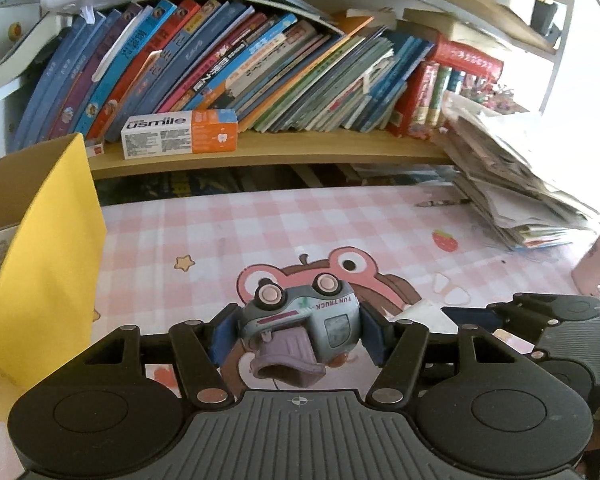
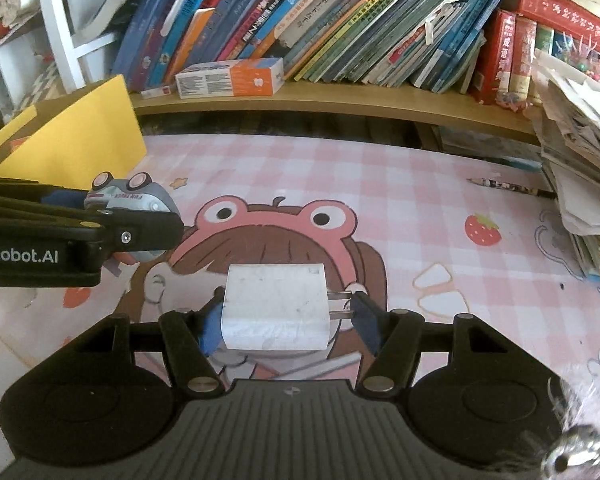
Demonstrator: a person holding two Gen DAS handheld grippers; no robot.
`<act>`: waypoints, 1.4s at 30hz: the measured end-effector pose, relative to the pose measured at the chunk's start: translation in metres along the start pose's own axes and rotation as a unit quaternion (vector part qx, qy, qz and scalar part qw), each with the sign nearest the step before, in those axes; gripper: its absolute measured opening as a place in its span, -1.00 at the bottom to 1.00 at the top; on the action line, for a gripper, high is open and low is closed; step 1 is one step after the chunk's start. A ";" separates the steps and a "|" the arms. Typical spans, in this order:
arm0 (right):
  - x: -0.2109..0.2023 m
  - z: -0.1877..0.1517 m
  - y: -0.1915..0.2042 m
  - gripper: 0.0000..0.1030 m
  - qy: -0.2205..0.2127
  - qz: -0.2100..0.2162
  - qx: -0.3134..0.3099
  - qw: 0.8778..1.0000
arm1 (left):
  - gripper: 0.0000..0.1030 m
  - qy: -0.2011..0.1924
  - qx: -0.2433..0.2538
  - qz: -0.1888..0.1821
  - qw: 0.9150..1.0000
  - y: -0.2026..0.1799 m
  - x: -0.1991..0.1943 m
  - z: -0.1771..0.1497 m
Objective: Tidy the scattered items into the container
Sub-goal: 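Carry grey truck with left gripper while right gripper carries charger to yellow box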
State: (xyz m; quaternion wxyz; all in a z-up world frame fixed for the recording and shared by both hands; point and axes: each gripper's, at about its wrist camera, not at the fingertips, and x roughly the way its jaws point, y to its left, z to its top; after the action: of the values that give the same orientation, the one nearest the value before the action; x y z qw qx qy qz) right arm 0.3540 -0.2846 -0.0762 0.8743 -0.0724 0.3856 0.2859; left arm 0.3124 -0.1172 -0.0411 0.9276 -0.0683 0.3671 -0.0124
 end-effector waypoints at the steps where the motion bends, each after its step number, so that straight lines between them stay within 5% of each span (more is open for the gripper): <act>1: -0.004 -0.002 0.001 0.22 0.000 0.000 0.000 1.000 | 0.21 -0.001 0.000 -0.002 1.000 0.000 -0.004 -0.002; 24: -0.051 -0.029 0.031 0.22 0.003 -0.015 -0.006 1.000 | 0.21 -0.004 -0.017 -0.025 1.000 0.012 -0.060 -0.041; 42: -0.070 -0.041 0.109 0.22 0.008 -0.035 -0.003 0.999 | 0.21 -0.011 -0.008 -0.055 0.998 0.062 -0.111 -0.065</act>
State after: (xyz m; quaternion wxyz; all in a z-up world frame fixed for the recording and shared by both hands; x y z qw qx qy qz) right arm 0.2299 -0.2403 -0.0438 0.8805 -0.0912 0.3889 0.2554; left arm 0.1852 -0.0553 -0.0208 0.9291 -0.0955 0.3523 -0.0597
